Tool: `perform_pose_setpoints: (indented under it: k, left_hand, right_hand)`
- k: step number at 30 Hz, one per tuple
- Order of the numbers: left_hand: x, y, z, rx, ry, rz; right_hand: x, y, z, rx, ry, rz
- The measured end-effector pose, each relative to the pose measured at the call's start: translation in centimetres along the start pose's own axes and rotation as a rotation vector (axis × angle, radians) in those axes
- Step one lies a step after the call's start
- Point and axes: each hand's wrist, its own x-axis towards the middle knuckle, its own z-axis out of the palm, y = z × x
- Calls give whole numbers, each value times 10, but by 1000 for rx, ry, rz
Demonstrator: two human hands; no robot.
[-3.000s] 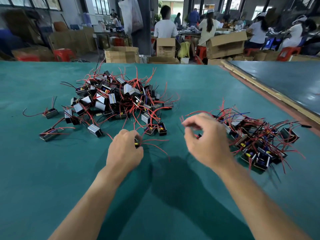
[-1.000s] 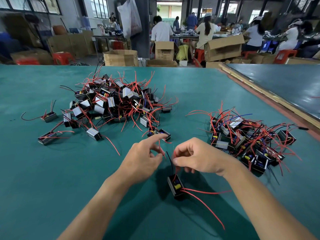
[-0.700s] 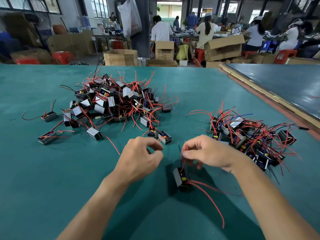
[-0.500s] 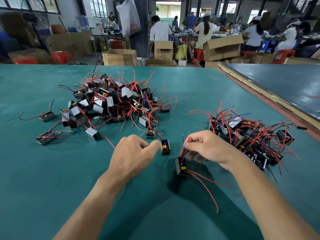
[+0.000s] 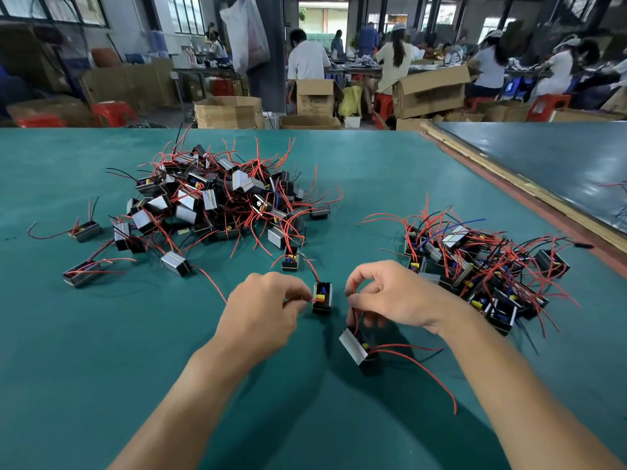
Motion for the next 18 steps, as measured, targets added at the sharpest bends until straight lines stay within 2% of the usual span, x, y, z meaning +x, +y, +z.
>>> perform_pose_setpoints:
  k: [4,6,9,10,12,14,16,18]
  left_hand:
    - [4,-10,-17,109,-16,-117]
    - [4,-11,-21,195,48,-135]
    - [2,-3,-16,40,248,-36]
    - [1,1,-11,-18,260,3]
    - [-3,7,3,-37,157,57]
    - [-4,7,15,41,25,92]
    - [-3,5,20,84,-6,146]
    - [-3,5,17,49,21,123]
  right_hand:
    - [1,3,1,-21,10,-5]
    - [1,3,1,-24,-2,-6]
    - [0,0,1,-3,-49,-17]
    - [0,-1,2,1,-59,-21]
    - [0,-1,3,14,-65,-26]
    - [0,-1,4,31,-61,-31]
    - [0,-1,4,26,-45,-37]
    - [0,-1,4,13,-24,-42]
